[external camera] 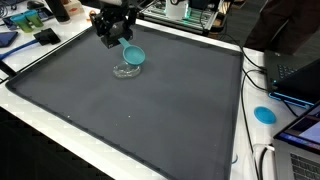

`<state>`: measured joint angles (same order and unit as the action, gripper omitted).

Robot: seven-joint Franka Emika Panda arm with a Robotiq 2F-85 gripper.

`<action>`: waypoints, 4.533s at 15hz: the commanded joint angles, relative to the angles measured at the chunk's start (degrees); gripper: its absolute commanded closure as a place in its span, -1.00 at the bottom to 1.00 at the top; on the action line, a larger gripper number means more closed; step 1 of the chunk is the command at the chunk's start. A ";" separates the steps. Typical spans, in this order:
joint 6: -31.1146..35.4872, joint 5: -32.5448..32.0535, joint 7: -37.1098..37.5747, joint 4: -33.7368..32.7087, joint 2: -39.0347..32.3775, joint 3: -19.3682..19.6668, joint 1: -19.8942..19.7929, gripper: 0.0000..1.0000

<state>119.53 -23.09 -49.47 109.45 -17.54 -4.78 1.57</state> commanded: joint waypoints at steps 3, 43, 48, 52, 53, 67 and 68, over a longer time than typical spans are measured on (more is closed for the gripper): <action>0.24 0.18 4.35 0.63 0.44 -1.39 2.74 0.38; 0.78 -3.06 22.14 -9.01 -11.39 -2.61 8.36 0.38; 0.50 -2.04 21.18 -11.14 -12.55 -2.66 7.62 0.38; -0.25 0.48 18.27 -13.50 -13.93 -3.25 6.14 0.38; -0.53 1.20 17.39 -14.10 -14.23 -3.39 5.75 0.38; -7.81 20.58 1.89 -27.32 -20.48 -4.05 -4.97 0.38; -8.39 22.92 1.19 -28.21 -20.86 -4.11 -6.13 0.38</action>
<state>114.04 -6.04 -45.20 85.17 -36.37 -7.66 -1.01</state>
